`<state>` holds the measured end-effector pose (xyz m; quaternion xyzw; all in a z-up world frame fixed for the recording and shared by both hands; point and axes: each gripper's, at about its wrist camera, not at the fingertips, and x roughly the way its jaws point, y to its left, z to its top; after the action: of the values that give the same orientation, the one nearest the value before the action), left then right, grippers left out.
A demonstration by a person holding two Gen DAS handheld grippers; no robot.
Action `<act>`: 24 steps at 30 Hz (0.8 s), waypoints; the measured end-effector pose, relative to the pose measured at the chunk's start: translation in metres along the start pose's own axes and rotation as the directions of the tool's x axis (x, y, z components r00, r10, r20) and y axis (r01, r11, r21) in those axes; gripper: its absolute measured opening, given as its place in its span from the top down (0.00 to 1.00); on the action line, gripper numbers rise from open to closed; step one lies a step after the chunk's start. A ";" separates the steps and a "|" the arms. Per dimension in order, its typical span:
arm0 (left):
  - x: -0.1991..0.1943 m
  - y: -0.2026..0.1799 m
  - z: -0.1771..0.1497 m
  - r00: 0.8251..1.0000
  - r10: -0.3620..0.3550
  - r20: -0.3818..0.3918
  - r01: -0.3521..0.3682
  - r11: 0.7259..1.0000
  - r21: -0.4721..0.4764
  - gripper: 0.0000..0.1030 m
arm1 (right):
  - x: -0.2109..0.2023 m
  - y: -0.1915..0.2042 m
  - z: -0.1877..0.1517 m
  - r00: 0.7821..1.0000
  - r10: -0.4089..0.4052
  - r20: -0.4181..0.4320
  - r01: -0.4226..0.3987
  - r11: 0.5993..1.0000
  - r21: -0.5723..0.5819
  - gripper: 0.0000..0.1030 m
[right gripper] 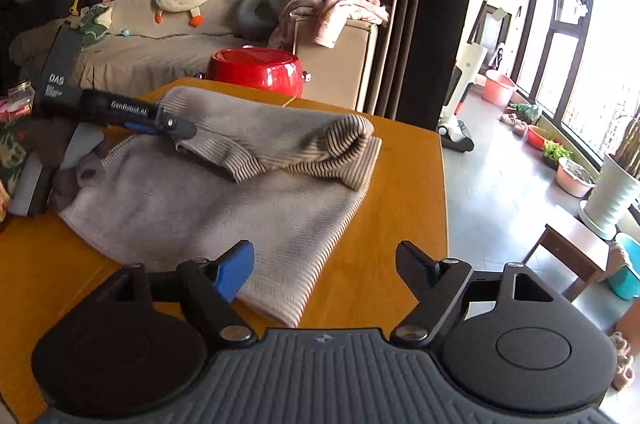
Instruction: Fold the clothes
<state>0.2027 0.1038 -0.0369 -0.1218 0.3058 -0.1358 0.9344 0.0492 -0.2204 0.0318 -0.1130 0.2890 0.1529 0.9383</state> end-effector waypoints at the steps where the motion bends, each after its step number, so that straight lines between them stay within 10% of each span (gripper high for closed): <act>1: 0.001 0.003 0.001 1.000 0.004 -0.002 -0.004 1.000 -0.016 0.05 | -0.003 0.000 -0.007 1.000 -0.012 -0.014 0.012 1.000 0.002 0.22; 12: -0.002 0.001 0.000 0.999 0.032 0.009 -0.032 0.999 -0.017 0.05 | 0.034 0.016 -0.010 0.988 -0.155 0.005 0.155 0.985 -0.076 0.22; 20: -0.004 0.001 0.000 0.999 0.033 0.014 -0.033 0.999 -0.025 0.05 | 0.008 -0.026 0.028 0.898 -0.426 0.108 0.434 0.899 -0.062 0.34; 24: -0.004 0.002 0.000 0.999 0.034 0.013 -0.034 0.999 -0.027 0.04 | -0.010 -0.030 0.025 0.938 -0.335 0.086 0.337 0.941 -0.018 0.34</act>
<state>0.1998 0.1066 -0.0348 -0.1303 0.3034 -0.1150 0.9369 0.0648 -0.2433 0.0617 -0.1694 0.2242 -0.0004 0.9597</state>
